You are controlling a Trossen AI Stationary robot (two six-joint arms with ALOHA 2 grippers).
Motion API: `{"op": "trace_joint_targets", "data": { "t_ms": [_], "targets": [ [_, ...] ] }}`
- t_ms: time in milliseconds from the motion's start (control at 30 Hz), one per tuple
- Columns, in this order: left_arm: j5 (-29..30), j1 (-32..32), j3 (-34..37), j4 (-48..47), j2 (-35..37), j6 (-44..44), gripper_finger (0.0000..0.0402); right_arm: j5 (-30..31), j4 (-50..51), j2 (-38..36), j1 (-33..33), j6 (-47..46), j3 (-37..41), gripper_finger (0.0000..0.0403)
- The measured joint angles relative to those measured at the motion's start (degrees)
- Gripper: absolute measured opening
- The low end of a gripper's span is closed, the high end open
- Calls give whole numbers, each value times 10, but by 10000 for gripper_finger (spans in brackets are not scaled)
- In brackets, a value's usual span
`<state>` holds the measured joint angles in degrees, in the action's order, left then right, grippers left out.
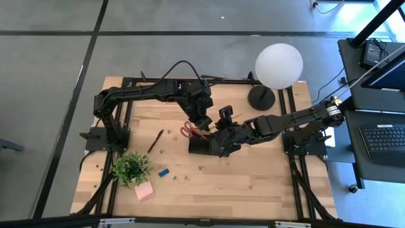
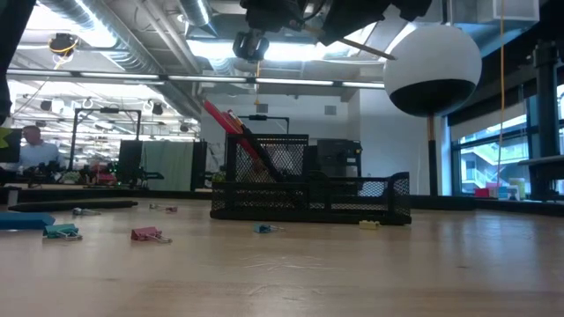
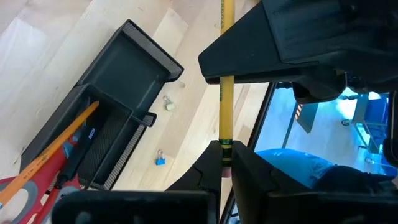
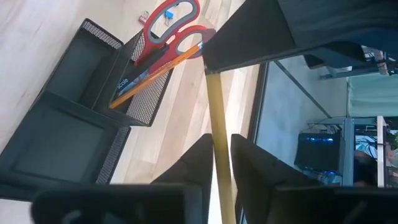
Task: Pick and place office supplies into organizer
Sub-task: Put the light yellow pencil into the black desk organizer
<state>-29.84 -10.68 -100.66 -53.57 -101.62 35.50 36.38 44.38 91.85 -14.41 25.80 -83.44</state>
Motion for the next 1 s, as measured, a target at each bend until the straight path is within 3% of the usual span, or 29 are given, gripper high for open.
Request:
{"op": "trace_joint_targets", "data": {
  "t_ms": [200,467,1000],
  "targets": [
    [-12,-1,0,21,0,-2,18,1,10,-1,0,2,0,27],
    [-14,0,0,24,0,-14,20,11,10,-1,-1,0,0,41],
    [-14,0,0,33,0,-29,91,22,3,0,0,1,-1,30]
  ]
}}
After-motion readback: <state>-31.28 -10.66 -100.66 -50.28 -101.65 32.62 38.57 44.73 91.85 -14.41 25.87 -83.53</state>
